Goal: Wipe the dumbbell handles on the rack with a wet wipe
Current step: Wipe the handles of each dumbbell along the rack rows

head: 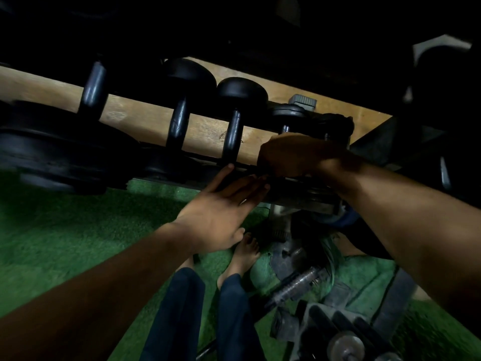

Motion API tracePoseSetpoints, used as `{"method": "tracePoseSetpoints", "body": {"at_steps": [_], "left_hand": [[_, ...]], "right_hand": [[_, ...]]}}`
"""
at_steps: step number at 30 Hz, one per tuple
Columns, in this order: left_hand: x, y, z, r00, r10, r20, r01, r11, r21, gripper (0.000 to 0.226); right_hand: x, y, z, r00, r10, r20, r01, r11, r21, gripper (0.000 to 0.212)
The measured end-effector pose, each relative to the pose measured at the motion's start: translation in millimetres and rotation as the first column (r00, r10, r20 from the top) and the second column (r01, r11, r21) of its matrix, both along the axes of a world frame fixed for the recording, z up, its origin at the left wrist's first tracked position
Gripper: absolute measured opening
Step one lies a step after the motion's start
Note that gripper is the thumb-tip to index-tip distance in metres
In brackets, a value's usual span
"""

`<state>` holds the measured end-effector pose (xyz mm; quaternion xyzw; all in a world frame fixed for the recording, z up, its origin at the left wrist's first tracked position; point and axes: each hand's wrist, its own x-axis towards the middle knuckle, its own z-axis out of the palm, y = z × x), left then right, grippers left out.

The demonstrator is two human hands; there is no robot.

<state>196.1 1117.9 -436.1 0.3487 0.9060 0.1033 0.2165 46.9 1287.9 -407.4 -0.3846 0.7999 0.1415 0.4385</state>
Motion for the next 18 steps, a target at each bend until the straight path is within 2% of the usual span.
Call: {"method": "tracePoseSetpoints", "body": {"at_steps": [5, 7, 9, 11, 14, 18], "left_hand": [[0.2, 7.7, 8.9, 0.997, 0.064, 0.051, -0.063, 0.998, -0.013, 0.095], [1.5, 13.6, 14.7, 0.991, 0.111, 0.073, -0.11, 0.994, -0.018, 0.094], [2.1, 20.5, 20.6, 0.98, 0.174, 0.096, -0.175, 0.985, -0.004, 0.092], [1.2, 28.5, 25.0, 0.971, 0.205, 0.12, -0.208, 0.978, 0.014, 0.091], [-4.0, 43.4, 25.3, 0.975, 0.15, 0.162, -0.166, 0.983, 0.085, 0.091], [-17.6, 64.6, 18.7, 0.987, 0.024, 0.158, -0.045, 0.99, 0.133, 0.094]], "right_hand": [[15.3, 29.4, 17.3, 0.961, -0.277, 0.002, 0.273, 0.946, -0.176, 0.026], [22.9, 51.6, 20.3, 0.932, -0.362, -0.021, 0.353, 0.92, -0.171, 0.021], [29.0, 74.7, 18.4, 0.897, -0.433, -0.089, 0.417, 0.896, -0.152, 0.019], [33.0, 94.0, 14.8, 0.824, -0.525, -0.214, 0.497, 0.85, -0.174, 0.026], [33.6, 111.8, 14.8, 0.691, -0.663, -0.286, 0.615, 0.748, -0.25, 0.032], [40.5, 124.4, 6.9, 0.692, -0.683, -0.233, 0.64, 0.73, -0.239, 0.024]]}}
